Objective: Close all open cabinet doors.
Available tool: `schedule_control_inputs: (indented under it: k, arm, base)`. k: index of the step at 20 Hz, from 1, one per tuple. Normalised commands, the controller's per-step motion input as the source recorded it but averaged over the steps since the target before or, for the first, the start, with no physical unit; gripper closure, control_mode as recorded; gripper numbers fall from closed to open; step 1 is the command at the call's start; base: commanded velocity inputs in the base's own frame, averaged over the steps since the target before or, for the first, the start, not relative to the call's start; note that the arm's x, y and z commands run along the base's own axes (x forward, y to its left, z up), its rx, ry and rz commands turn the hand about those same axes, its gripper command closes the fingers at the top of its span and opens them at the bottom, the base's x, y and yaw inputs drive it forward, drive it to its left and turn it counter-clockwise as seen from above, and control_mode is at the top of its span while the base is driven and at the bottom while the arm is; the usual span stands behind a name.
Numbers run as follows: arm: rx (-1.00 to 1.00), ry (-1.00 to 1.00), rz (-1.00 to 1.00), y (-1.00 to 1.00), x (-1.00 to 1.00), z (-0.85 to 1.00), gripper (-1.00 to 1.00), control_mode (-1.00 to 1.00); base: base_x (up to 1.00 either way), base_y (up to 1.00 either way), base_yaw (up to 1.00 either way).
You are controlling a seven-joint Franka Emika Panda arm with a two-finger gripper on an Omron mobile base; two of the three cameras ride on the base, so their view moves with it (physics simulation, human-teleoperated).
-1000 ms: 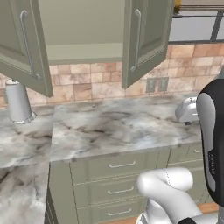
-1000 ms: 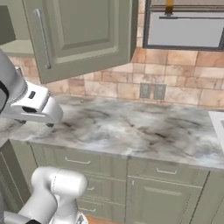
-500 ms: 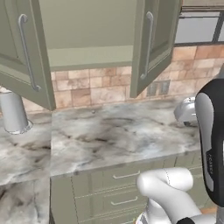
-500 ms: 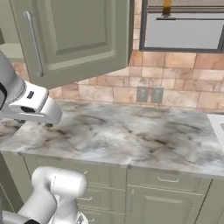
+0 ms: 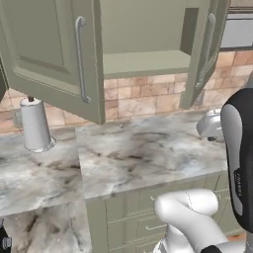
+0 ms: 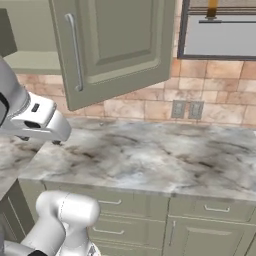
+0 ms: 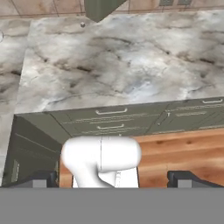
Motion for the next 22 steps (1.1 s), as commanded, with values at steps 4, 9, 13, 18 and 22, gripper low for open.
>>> schedule_control_inputs:
  k: [4, 9, 13, 18, 22]
  arm:
    - [0.00, 0.00, 0.00, 0.00, 0.00, 0.00, -1.00, 1.00]
    - [0.00, 0.00, 0.00, 0.00, 0.00, 0.00, -1.00, 1.00]
    - [0.00, 0.00, 0.00, 0.00, 0.00, 0.00, -1.00, 1.00]
    - [0.00, 0.00, 0.00, 0.00, 0.00, 0.00, -1.00, 1.00]
    - [0.00, 0.00, 0.00, 0.00, 0.00, 0.00, -1.00, 1.00]
  base:
    - [0.17, 0.49, -0.03]
    - [0.16, 0.47, 0.00]
    - [0.21, 0.23, 0.00]
    - [0.45, 0.06, 0.00]
    - [0.44, 0.00, 0.01]
